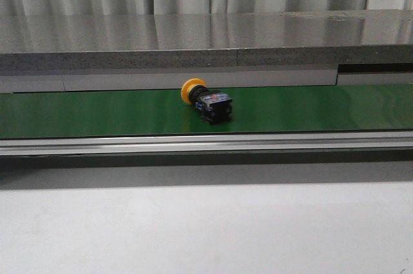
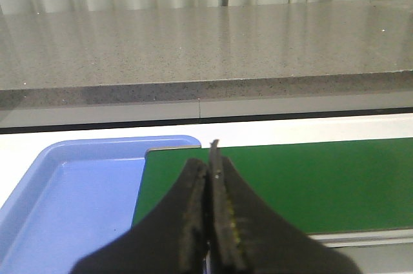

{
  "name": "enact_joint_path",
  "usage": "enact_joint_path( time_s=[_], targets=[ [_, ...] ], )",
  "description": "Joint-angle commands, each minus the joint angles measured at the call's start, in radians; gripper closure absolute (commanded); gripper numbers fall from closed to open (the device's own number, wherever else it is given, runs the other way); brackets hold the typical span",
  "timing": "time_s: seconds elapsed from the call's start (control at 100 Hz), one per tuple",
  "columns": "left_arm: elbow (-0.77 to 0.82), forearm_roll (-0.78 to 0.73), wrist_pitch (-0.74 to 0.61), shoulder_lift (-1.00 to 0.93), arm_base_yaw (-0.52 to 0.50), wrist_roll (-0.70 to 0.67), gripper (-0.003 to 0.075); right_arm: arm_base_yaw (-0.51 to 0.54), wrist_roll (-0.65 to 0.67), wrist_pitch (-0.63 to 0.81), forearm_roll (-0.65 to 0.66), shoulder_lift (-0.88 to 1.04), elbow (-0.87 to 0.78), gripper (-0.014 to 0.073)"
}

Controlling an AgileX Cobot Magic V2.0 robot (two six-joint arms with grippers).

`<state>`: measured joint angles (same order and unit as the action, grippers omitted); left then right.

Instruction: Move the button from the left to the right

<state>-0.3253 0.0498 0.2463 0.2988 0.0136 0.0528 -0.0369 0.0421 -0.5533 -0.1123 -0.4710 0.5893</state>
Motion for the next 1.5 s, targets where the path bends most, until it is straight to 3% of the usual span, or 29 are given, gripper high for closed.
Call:
enact_joint_path(
  time_s=[0.0, 0.29, 0.36, 0.47, 0.6, 0.69, 0.86, 1.19, 1.49],
  targets=[
    [-0.026, 0.008, -0.075, 0.007, 0.006, -0.009, 0.0741, -0.004, -0.006, 0.001, -0.010, -0.102, 0.096, 0.0660],
    [-0.026, 0.008, -0.075, 0.007, 0.006, -0.009, 0.0741, -0.004, -0.006, -0.033, -0.012, -0.283, 0.154, 0.0655],
    [-0.026, 0.008, -0.075, 0.007, 0.006, -0.009, 0.0741, -0.004, -0.006, -0.033, -0.014, -0.299, 0.154, 0.0617],
    [-0.026, 0.008, -0.075, 0.007, 0.006, -0.009, 0.0741, -0.004, -0.006, -0.033, -0.015, -0.306, 0.154, 0.0439],
    [-0.026, 0.008, -0.075, 0.007, 0.006, -0.009, 0.0741, -0.004, -0.006, -0.006, -0.017, -0.306, 0.154, 0.0109],
    [-0.026, 0.008, -0.075, 0.007, 0.006, -0.009, 0.0741, -0.004, -0.006, 0.022, -0.060, -0.306, 0.154, 0.0009],
    [-0.026, 0.008, -0.075, 0.007, 0.006, -0.009, 0.0741, -0.006, -0.042, 0.050, -0.128, -0.342, 0.183, 0.0013],
    [-0.026, 0.008, -0.075, 0.007, 0.006, -0.009, 0.0741, -0.006, -0.304, -0.035, -0.197, -0.614, 0.402, 0.0013],
    [-0.026, 0.008, -0.075, 0.007, 0.006, -0.009, 0.0741, -0.013, -0.533, -0.041, -0.202, -0.854, 0.500, 0.0013]
  ],
)
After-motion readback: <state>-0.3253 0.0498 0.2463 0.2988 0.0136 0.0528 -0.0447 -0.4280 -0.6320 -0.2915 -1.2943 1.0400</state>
